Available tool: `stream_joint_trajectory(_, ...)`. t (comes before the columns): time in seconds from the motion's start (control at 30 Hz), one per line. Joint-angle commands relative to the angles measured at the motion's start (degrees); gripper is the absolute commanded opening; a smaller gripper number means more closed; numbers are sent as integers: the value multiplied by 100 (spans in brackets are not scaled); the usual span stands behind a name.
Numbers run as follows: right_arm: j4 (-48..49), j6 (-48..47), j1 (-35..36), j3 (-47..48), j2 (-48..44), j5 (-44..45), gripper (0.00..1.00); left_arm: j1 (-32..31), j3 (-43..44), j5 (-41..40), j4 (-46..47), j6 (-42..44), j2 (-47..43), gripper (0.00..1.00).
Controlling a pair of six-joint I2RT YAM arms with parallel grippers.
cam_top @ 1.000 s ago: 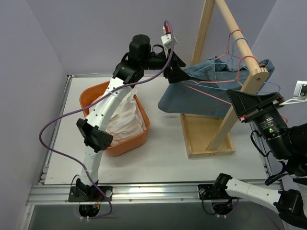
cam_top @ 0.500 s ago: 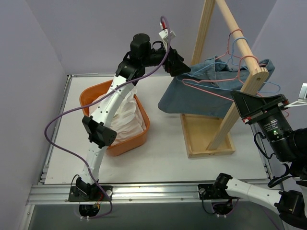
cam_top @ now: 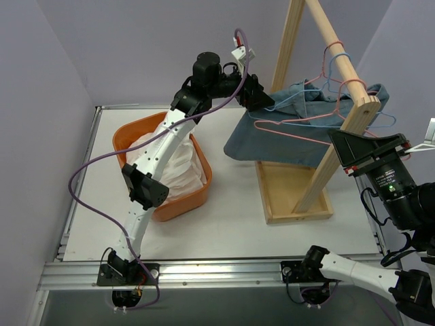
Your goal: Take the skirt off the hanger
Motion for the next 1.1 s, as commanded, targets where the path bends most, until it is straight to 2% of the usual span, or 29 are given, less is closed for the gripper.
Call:
stream_joint_trajectory(0.0,298,-20,31,17,35,64,0,-11,311,-195,-14,125,78,92)
stream_joint_trajectory(0.13,271,-20,31,61,35,82,0,-151,381,-308,-171,353,130,85)
stream_joint_trajectory(0.27,236,-20,31,61,35,117,0,-284,452,-379,-496,669,183,70)
stream_joint_trajectory(0.3,227,-20,31,61,35,108,0,-310,452,-371,-558,809,201,64)
stream_joint_trajectory(0.47,192,6,31,35,35,143,0,-398,443,-12,-848,1048,280,56)
stream_joint_trajectory(0.5,192,6,40,35,44,135,0,-398,443,68,-892,1144,271,50)
stream_joint_trajectory(0.53,183,6,40,35,53,135,0,-407,443,138,-927,1188,245,33)
stream_joint_trajectory(0.63,175,24,40,35,61,126,0,-398,347,262,-1042,1364,96,3)
stream_joint_trajectory(0.73,175,24,40,53,70,134,0,-346,40,157,-744,1146,-184,2)
stream_joint_trajectory(0.83,175,24,49,70,88,135,0,-170,-188,279,-183,487,-449,2)
stream_joint_trajectory(0.93,122,24,40,175,149,108,0,137,-635,673,932,-558,-739,2)
stream_joint_trajectory(0.97,113,24,40,193,158,117,0,225,-751,806,1710,-874,-792,2)
stream_joint_trajectory(1.0,104,32,49,211,175,100,0,304,-804,920,2074,-1486,-818,2)
stream_joint_trajectory(1.07,87,33,40,237,167,134,0,498,-587,1307,2829,-2034,-723,2)
